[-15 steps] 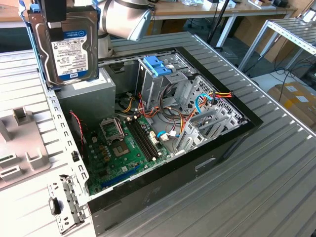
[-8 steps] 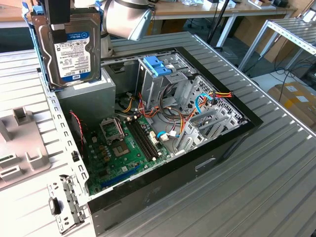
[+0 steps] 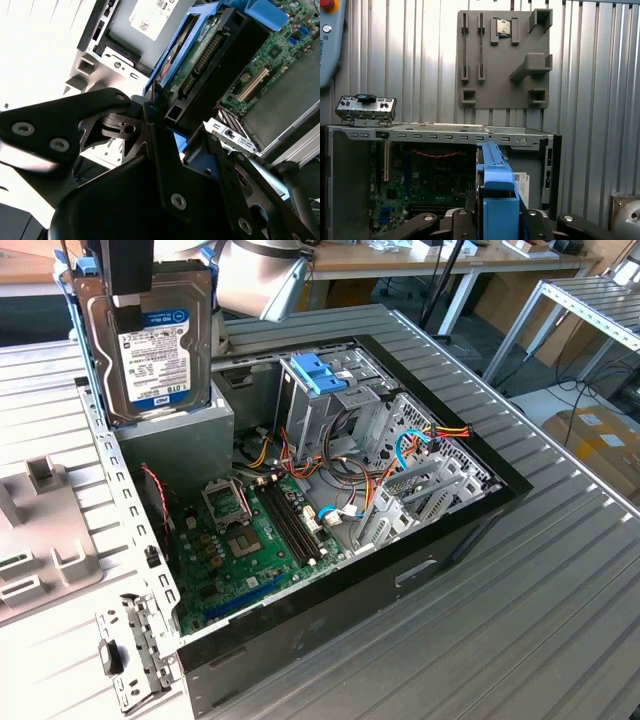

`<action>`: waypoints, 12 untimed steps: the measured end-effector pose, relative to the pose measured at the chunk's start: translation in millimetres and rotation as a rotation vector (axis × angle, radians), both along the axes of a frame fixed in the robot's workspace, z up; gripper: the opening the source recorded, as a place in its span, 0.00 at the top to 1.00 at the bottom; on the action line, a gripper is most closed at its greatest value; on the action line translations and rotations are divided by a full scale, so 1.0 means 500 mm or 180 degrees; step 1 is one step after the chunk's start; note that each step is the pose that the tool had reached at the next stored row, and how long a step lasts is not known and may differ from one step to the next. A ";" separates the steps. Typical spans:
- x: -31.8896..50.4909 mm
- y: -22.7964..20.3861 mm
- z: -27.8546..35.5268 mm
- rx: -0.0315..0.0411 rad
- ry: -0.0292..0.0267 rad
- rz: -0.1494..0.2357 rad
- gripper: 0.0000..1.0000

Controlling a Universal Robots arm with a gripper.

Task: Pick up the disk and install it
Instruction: 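Pick up the disk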

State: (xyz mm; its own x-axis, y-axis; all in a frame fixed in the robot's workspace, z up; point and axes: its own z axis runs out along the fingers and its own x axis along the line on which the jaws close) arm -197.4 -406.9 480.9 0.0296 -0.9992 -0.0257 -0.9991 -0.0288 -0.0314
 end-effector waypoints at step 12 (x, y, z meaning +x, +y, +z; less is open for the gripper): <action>0.011 -0.0227 -0.001 0.0000 0.0000 0.0000 0.63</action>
